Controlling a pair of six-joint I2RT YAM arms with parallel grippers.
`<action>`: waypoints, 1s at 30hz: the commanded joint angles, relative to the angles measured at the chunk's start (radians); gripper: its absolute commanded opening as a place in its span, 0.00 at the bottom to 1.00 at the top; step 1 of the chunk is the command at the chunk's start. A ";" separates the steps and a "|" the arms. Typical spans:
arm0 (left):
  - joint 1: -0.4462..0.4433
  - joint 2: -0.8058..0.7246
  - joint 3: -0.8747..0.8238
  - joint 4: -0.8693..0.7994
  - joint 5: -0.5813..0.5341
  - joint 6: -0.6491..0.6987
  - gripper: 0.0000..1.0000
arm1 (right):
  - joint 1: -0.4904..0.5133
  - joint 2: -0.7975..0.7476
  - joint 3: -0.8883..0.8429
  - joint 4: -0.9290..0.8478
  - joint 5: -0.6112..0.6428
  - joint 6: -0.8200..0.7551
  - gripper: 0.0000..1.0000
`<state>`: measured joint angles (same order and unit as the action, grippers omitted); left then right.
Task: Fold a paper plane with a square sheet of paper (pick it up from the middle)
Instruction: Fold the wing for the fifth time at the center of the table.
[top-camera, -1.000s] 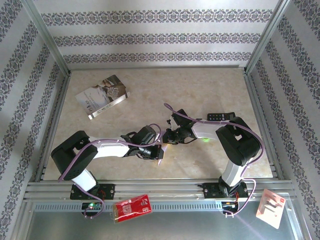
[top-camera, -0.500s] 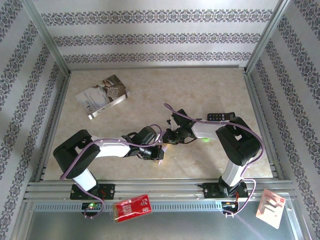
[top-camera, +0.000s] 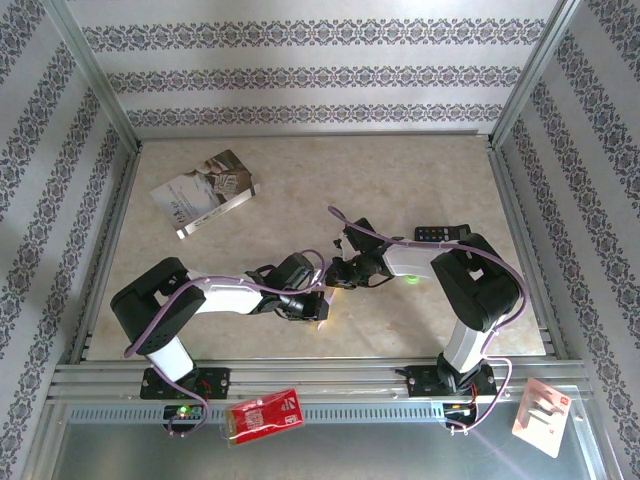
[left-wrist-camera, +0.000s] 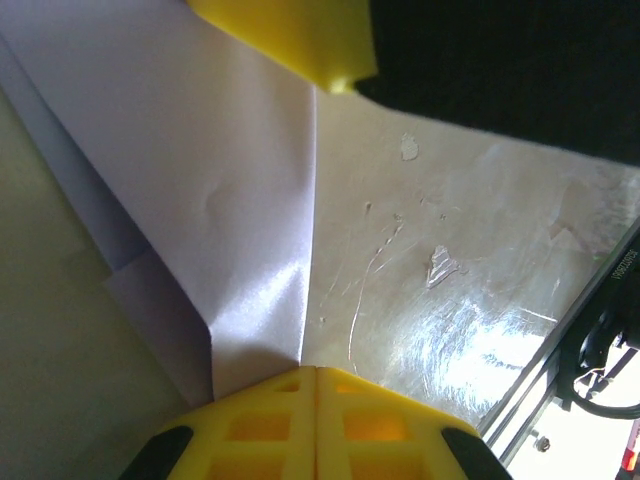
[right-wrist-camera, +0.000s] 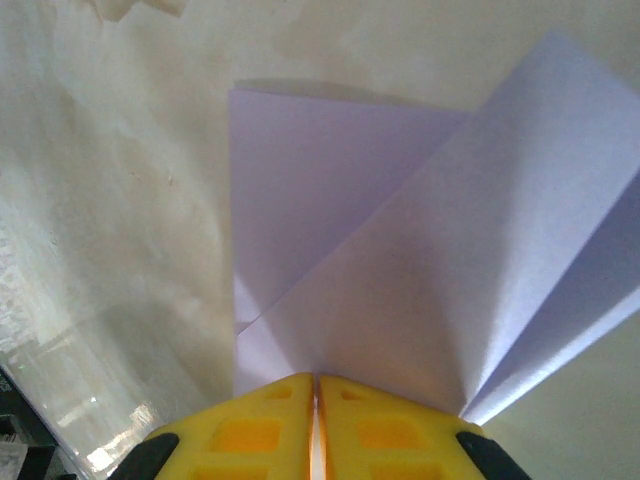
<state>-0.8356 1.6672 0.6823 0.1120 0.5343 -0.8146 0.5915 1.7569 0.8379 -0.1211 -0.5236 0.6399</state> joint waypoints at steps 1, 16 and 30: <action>0.010 0.021 -0.022 0.013 0.004 0.007 0.06 | 0.009 0.039 0.003 -0.024 0.027 -0.010 0.13; -0.024 -0.033 -0.083 -0.011 0.000 -0.025 0.06 | 0.010 0.068 0.015 -0.078 0.069 0.007 0.10; -0.066 -0.062 -0.124 -0.008 0.014 -0.064 0.06 | 0.010 0.083 0.009 -0.098 0.087 0.023 0.09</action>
<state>-0.8646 1.6108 0.5964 0.1719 0.5117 -0.8501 0.5938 1.7832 0.8669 -0.1478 -0.5411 0.6563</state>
